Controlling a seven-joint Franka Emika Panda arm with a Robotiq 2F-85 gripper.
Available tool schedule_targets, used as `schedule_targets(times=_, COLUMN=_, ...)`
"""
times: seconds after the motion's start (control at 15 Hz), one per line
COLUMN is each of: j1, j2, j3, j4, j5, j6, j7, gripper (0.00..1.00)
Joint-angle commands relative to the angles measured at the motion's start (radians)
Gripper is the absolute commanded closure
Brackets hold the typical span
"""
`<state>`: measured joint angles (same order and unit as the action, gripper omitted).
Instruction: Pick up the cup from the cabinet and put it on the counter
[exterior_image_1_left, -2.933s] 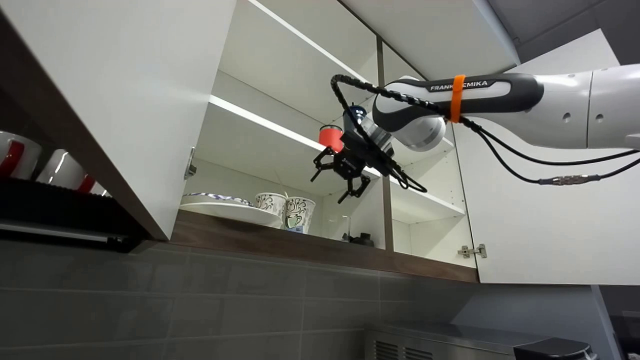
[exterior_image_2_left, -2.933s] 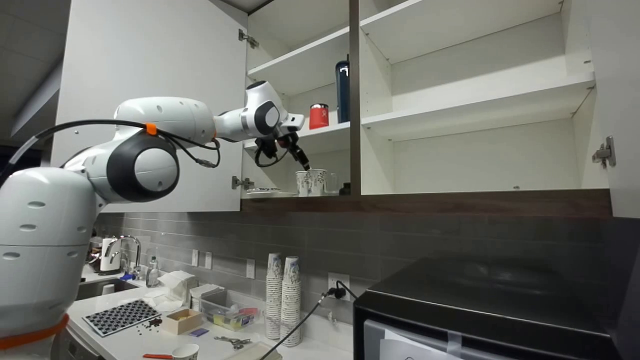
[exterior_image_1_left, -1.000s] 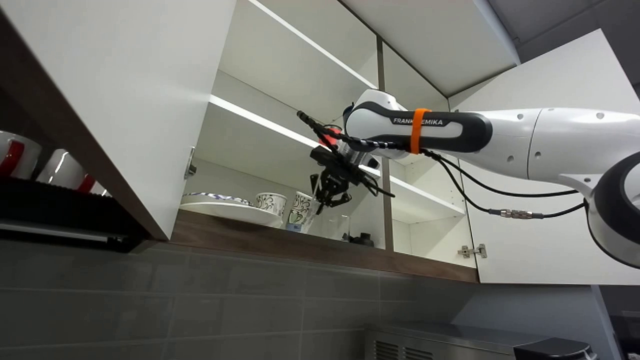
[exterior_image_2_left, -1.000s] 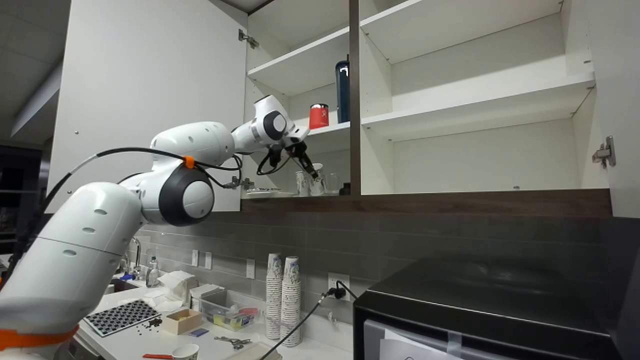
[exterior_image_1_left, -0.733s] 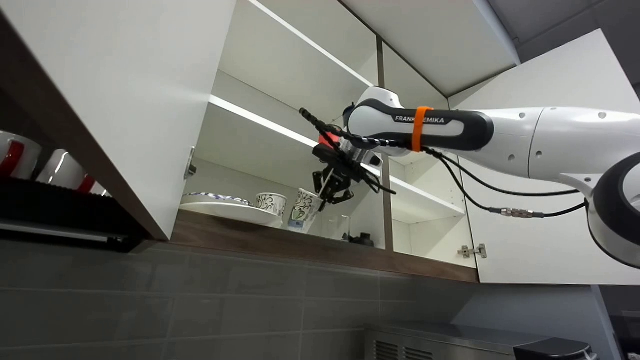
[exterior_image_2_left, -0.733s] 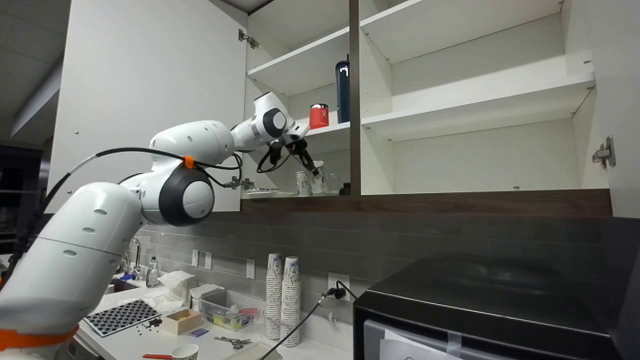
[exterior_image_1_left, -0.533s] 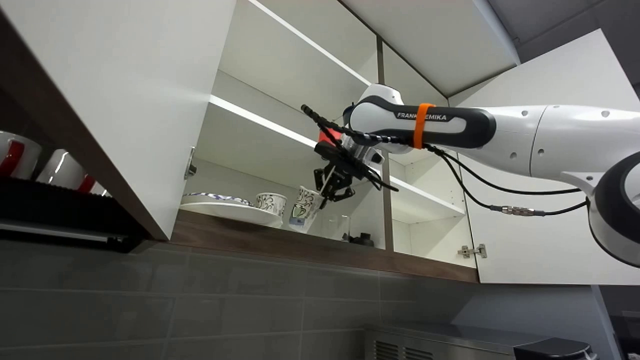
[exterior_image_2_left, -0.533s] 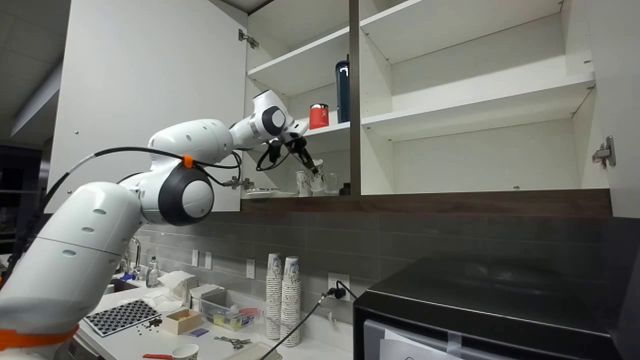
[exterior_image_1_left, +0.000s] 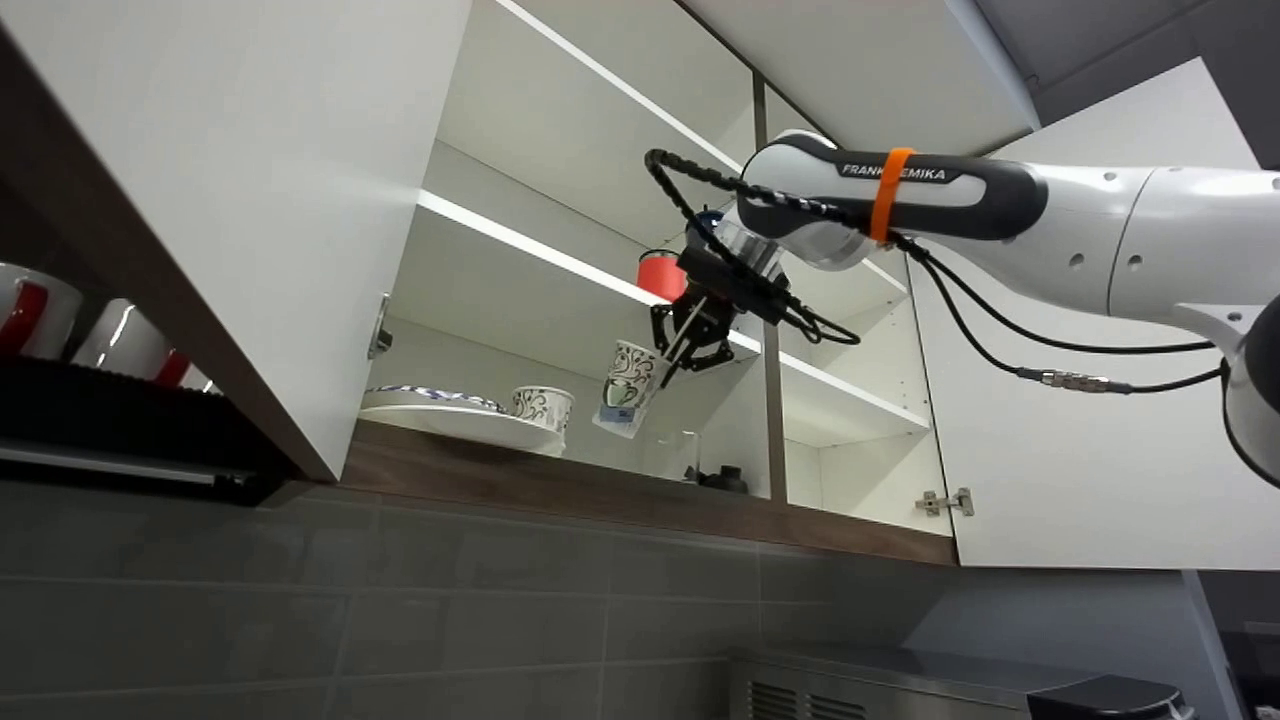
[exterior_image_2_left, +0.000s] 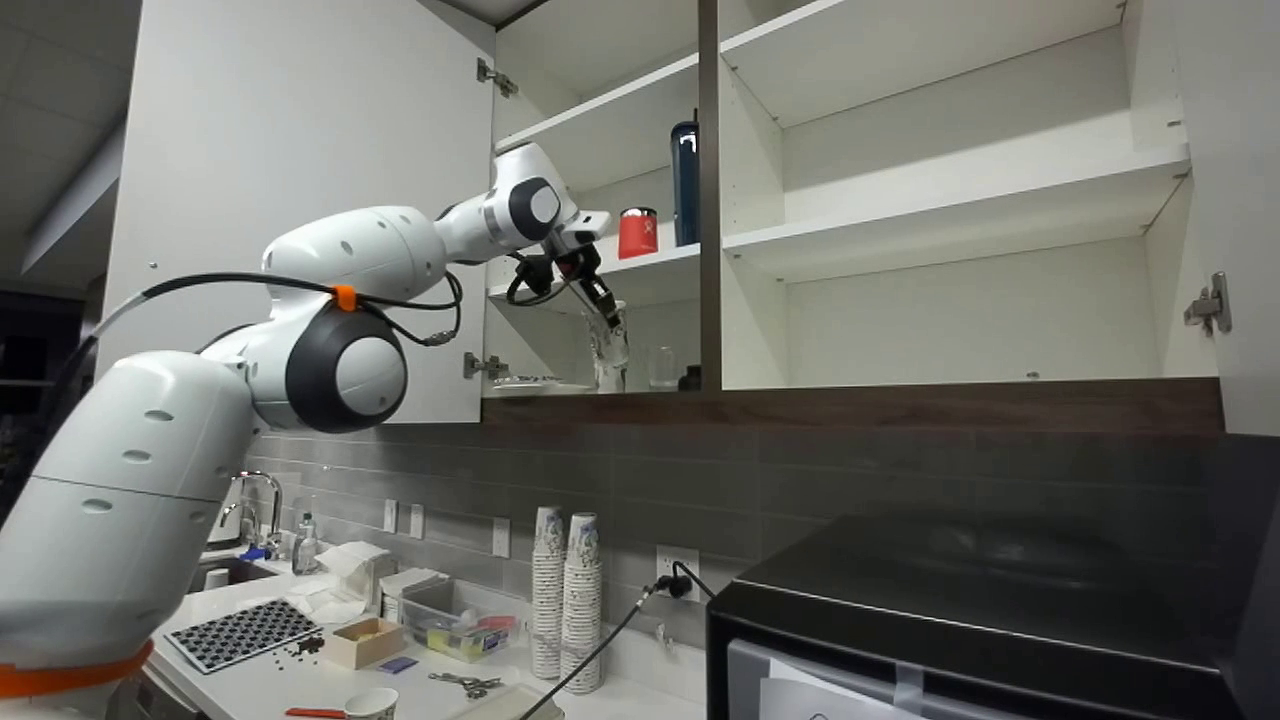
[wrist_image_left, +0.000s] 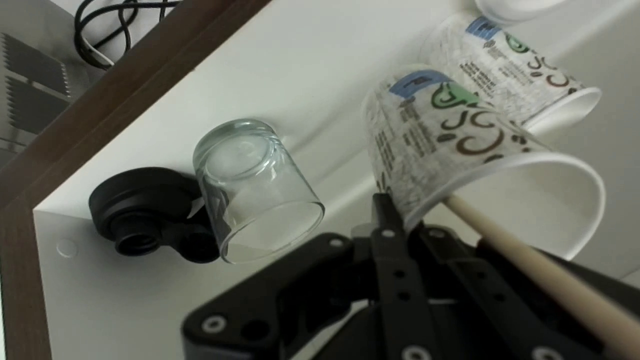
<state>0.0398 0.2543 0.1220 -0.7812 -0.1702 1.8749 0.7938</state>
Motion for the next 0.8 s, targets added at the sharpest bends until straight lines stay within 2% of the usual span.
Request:
schedule_targets(times=0.0, j1=-0.051, j2=-0.133, j3=0.024, j4=-0.161, j5=0.101, j6=0.004, j7=-0.187, gripper=0.99)
schedule_targets(times=0.2, j1=-0.074, j2=-0.235, j3=0.018, j4=-0.303, j5=0.16, j6=0.059, j7=-0.377, gripper=0.99)
schedule_targets(times=0.53, j1=-0.089, j2=-0.361, j3=-0.012, j4=-0.523, j5=0.277, j6=0.063, j7=-0.698, gripper=0.99)
schedule_targets(times=0.73, j1=-0.089, j2=-0.419, j3=-0.034, j4=-0.665, j5=0.317, j6=0.054, j7=-0.829, gripper=0.99)
